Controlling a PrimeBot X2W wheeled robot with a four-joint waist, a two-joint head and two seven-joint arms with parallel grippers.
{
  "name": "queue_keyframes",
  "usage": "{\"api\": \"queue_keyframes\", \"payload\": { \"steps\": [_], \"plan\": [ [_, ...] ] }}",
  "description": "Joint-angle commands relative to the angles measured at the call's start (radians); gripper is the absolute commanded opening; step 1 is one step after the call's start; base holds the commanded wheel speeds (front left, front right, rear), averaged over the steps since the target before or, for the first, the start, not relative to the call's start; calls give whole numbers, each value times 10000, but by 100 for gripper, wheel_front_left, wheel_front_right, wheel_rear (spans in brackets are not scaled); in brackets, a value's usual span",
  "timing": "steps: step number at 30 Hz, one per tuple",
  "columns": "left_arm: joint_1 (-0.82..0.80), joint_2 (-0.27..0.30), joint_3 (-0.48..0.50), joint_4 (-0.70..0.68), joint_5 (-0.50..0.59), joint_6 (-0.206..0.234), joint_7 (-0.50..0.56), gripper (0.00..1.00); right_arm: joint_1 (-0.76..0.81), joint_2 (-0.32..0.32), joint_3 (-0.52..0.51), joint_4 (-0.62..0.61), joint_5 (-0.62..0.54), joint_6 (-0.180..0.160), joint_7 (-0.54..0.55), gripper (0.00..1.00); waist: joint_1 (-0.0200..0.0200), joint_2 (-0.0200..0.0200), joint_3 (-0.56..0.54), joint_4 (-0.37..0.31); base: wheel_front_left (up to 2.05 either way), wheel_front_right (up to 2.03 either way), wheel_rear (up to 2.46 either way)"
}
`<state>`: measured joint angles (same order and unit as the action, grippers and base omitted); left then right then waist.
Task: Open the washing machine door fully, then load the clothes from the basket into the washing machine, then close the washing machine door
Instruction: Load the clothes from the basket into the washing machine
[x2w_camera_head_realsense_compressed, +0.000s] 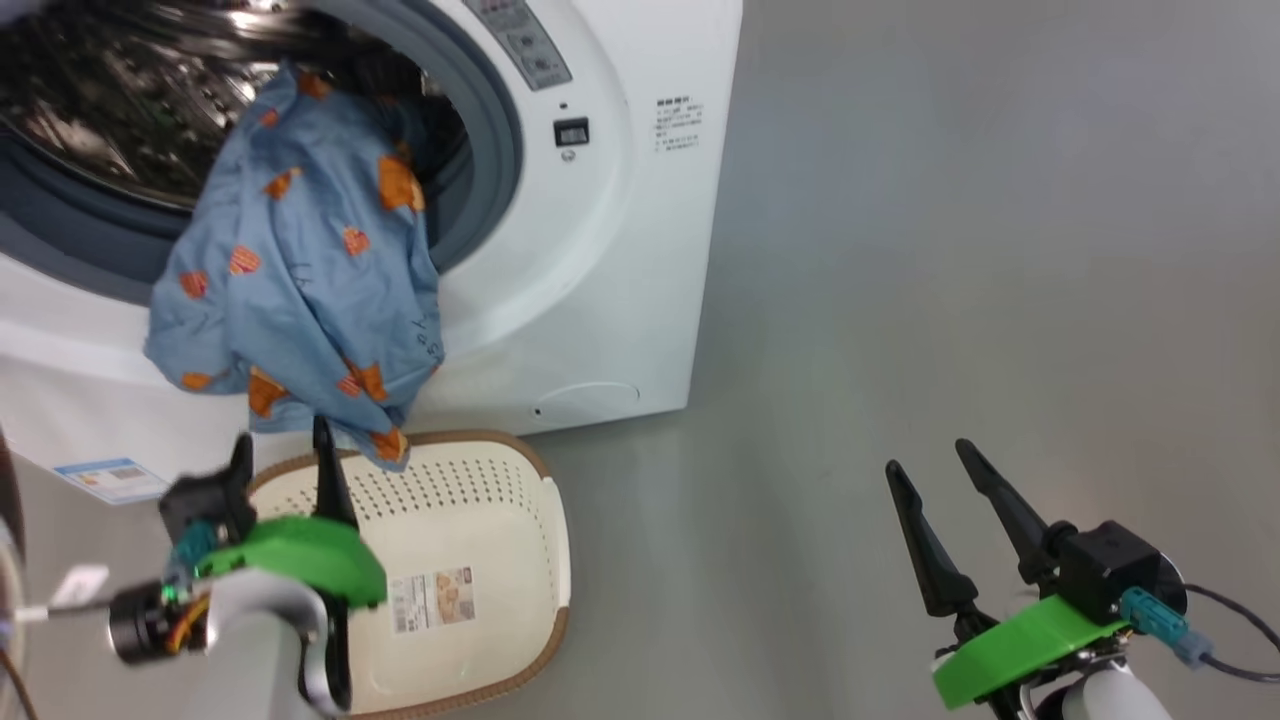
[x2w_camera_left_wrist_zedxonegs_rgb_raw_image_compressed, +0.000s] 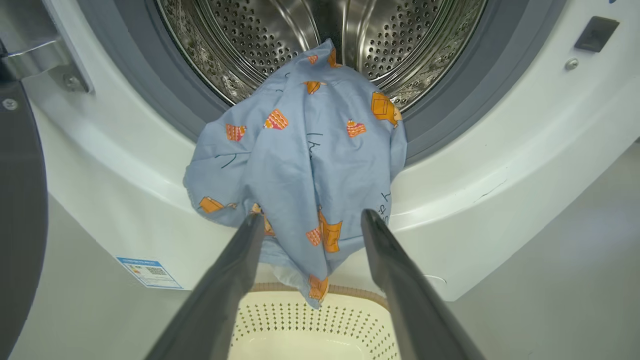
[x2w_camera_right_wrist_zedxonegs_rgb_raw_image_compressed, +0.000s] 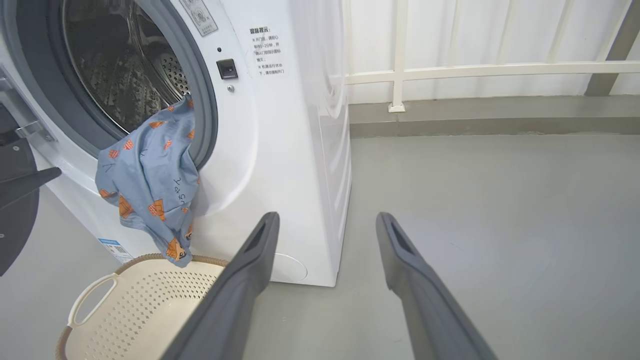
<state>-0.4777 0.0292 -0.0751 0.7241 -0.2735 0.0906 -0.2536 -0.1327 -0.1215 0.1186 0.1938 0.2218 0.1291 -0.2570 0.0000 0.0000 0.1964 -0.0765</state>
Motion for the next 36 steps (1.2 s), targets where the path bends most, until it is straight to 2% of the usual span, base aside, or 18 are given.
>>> {"api": "queue_keyframes", "payload": {
  "steps": [1,8,23,36],
  "plan": [
    [358,237,237,-467,-93,-40,-81,100,197,-53,204,-221,-87,16,-48,100,0,0,-419,179,0,0,0],
    [1299,222,181,-1239,-256,128,-81,100,387,-175,209,-279,-102,16,-48,100,0,0,-457,386,0,0,0],
    [1912,227,91,-2297,-396,378,-67,100,144,-192,296,-328,-79,16,-48,100,0,0,-111,520,0,0,0],
    [2865,400,39,-3714,-542,545,479,100,122,-195,158,-392,-108,16,-48,100,0,0,35,599,0,0,0]
  ]
}}
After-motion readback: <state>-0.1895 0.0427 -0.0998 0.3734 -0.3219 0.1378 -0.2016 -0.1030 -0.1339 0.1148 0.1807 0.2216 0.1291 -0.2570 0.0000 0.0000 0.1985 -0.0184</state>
